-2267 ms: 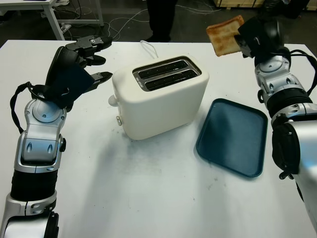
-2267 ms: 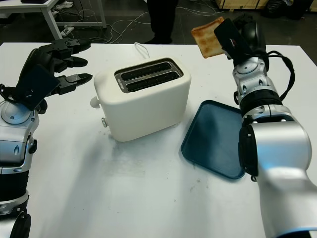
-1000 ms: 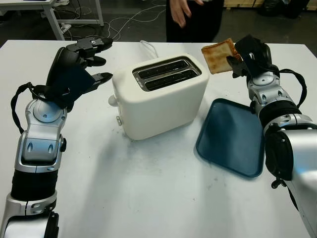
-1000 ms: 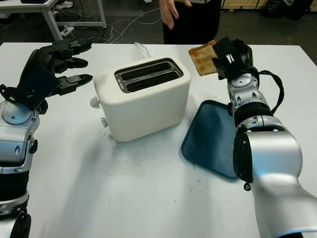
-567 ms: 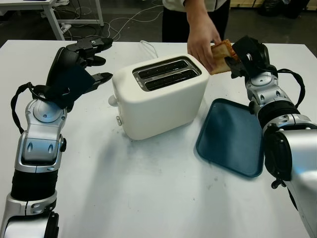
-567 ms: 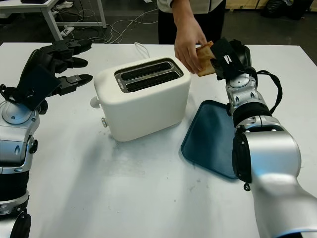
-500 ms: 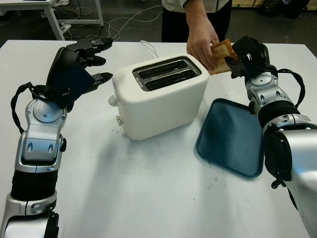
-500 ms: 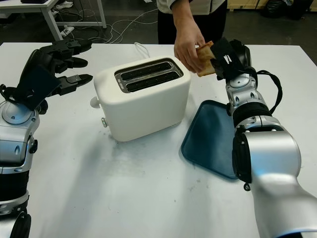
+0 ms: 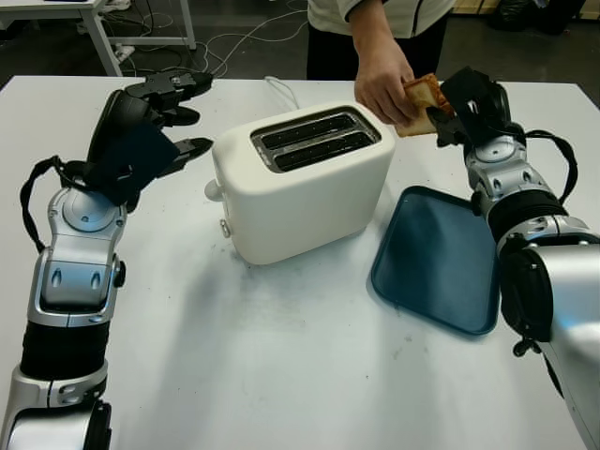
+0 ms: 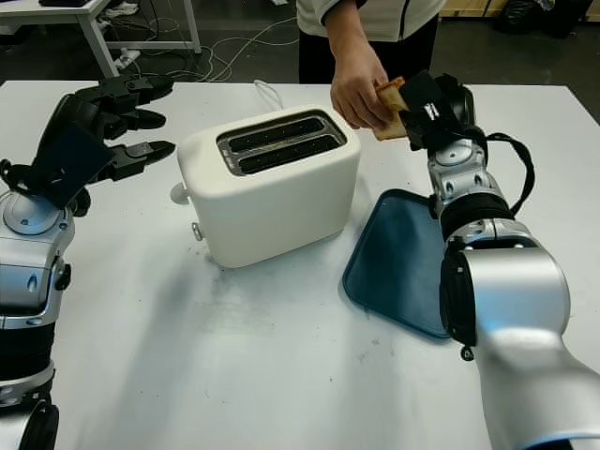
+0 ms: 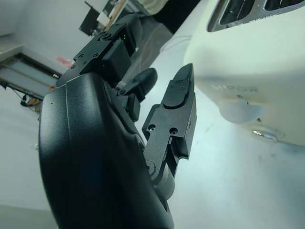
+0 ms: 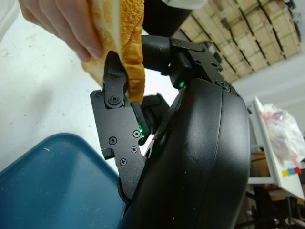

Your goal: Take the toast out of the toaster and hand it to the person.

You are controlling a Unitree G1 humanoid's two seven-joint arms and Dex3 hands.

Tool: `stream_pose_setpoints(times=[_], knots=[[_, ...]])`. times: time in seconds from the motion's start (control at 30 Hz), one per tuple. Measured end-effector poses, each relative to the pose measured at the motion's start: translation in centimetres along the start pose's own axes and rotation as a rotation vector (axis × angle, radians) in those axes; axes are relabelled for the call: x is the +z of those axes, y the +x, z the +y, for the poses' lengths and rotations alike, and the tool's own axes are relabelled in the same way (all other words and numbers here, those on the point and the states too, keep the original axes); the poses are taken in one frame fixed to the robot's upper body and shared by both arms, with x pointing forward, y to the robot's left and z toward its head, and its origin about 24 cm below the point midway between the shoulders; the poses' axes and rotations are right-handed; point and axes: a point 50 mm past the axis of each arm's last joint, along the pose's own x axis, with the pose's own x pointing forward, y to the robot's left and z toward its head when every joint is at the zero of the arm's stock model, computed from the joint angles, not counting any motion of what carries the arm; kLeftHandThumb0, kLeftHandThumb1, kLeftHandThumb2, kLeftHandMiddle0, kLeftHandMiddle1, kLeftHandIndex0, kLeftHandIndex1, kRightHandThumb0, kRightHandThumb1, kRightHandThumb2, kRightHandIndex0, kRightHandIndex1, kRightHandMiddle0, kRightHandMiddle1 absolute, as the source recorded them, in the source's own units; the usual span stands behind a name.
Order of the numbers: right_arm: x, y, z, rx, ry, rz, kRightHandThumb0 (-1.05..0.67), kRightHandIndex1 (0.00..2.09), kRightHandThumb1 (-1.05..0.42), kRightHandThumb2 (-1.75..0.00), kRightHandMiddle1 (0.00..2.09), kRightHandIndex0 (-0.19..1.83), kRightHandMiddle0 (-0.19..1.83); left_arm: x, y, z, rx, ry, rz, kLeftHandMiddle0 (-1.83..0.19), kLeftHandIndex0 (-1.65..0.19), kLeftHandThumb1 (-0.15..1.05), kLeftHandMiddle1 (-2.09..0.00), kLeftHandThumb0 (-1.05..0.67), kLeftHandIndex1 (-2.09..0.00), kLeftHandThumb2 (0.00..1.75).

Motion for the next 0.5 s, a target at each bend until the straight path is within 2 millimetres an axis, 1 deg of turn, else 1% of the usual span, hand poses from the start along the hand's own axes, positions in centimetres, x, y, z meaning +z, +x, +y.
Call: stream_pose_setpoints(times=[0.13,0.17,0.2,0.23,0.27,0.3,0.33,0.37,0.4,0.43,0.5], knots=[[0.1,0.0,0.2,-0.007,0.032,-0.003,-0.23,1.75,-0.92,-0.34,1.61,0.58,0.30,0.0,0.0,0.0,0.000,0.000,0.000,-0.33,-0.59,0.92,-0.81,-0.29,-0.09,0.02],[0.2,0.0,0.3,-0.005,0.032,-0.012,-0.32,1.75,-0.92,-0.34,1.64,0.57,0.33,0.0,0.0,0.0,0.000,0.000,0.000,-0.33,-0.59,0.92,-0.81,-0.28,-0.09,0.01],[0.3,-0.1,0.3,-0.003,0.028,-0.023,-0.36,1.75,-0.92,-0.34,1.65,0.58,0.34,0.0,0.0,0.0,0.000,0.000,0.000,-0.33,-0.59,0.92,-0.81,-0.28,-0.09,0.01],[0.4,-0.1,0.4,0.000,0.025,-0.036,-0.39,1.72,-0.92,-0.36,1.50,0.56,0.41,0.0,0.0,0.0,0.000,0.000,0.000,-0.33,-0.59,0.92,-0.81,-0.28,-0.09,0.01],[0.6,-0.1,0.4,0.003,0.027,-0.051,-0.42,1.59,-0.92,-0.37,1.25,0.54,0.49,0.0,0.0,0.0,0.000,0.000,0.000,-0.33,-0.59,0.92,-0.81,-0.29,-0.09,0.01],[0.8,-0.1,0.4,0.010,0.029,-0.070,-0.45,1.11,-0.92,-0.39,0.77,0.56,0.55,0.0,0.0,0.0,0.000,0.000,0.000,-0.33,-0.59,0.92,-0.81,-0.29,-0.09,0.01],[1.1,-0.1,0.4,0.020,0.033,-0.095,-0.47,0.79,-0.92,-0.41,0.49,0.59,0.59,0.0,0.0,0.0,0.000,0.000,0.000,-0.33,-0.59,0.92,-0.81,-0.29,-0.09,0.01],[1.4,-0.1,0.5,0.035,0.036,-0.121,-0.50,0.45,-0.92,-0.43,0.23,0.57,0.57,0.0,0.0,0.0,0.000,0.000,0.000,-0.33,-0.59,0.92,-0.81,-0.30,-0.09,0.01],[1.7,-0.1,0.5,0.051,0.039,-0.145,-0.51,0.29,-0.92,-0.44,0.12,0.53,0.54,0.0,0.0,0.0,0.000,-0.002,-0.001,-0.33,-0.59,0.92,-0.81,-0.31,-0.09,0.01],[1.9,-0.2,0.5,0.066,0.042,-0.170,-0.51,0.19,-0.92,-0.44,0.06,0.50,0.51,0.0,0.0,0.0,0.000,-0.003,-0.002,-0.33,-0.59,0.92,-0.82,-0.33,-0.09,0.02],[2.1,-0.4,0.6,0.095,0.053,-0.218,-0.52,0.07,-0.92,-0.47,0.01,0.42,0.42,0.1,-0.1,0.1,0.001,-0.007,-0.010,-0.33,-0.59,0.92,-0.83,-0.33,-0.10,0.02]])
